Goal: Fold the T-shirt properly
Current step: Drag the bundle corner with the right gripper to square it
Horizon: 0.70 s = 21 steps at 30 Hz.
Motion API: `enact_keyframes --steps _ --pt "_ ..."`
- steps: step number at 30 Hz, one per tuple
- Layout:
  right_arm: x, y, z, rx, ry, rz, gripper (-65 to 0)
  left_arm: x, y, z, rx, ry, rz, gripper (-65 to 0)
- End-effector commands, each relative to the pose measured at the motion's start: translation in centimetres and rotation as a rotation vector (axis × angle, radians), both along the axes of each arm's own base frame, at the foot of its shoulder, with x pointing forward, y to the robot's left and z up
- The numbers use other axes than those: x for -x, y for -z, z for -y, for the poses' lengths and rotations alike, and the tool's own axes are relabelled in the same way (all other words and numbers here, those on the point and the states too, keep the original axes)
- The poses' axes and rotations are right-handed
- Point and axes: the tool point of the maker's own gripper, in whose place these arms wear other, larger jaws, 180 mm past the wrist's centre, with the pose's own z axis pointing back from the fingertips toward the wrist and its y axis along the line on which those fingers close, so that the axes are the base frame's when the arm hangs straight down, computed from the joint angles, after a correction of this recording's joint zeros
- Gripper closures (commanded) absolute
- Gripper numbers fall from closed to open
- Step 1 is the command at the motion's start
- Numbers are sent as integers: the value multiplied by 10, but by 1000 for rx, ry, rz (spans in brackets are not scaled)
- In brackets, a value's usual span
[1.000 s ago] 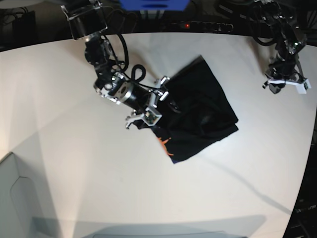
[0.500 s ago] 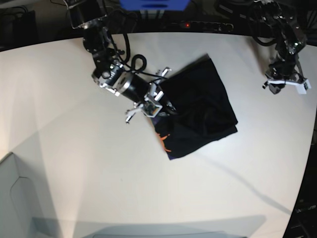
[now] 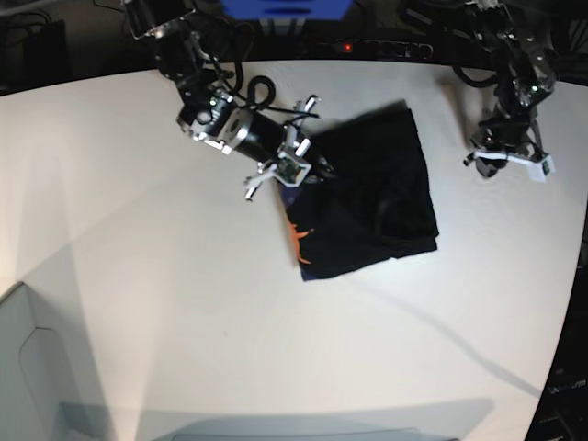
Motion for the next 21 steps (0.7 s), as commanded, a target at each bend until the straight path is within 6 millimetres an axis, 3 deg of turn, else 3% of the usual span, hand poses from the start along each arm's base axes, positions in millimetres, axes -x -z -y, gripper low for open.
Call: enact_keyframes --steps 1,3,7,14,18,21 --pt "2 -15 -8 -47 -39 32 0 -6 -10 -3 -25 6 34 -138" --pt "10 -12 -13 -36 -75 30 0 -6 -10 -2 -24 10 33 -138" --pt "14 -12 -15 -35 -92 33 -67 -5 -9 -3 -23 9 30 -138" --pt "7 -19 -17 -39 -95 59 -242 -3 -8 -2 -23 10 20 -138" --pt "21 -21 -30 -49 -150 56 -345 -3 -10 -1 -20 13 26 -138" --pt "36 -19 -40 -45 -206 51 -355 -1 -13 0 -25 17 30 -138"
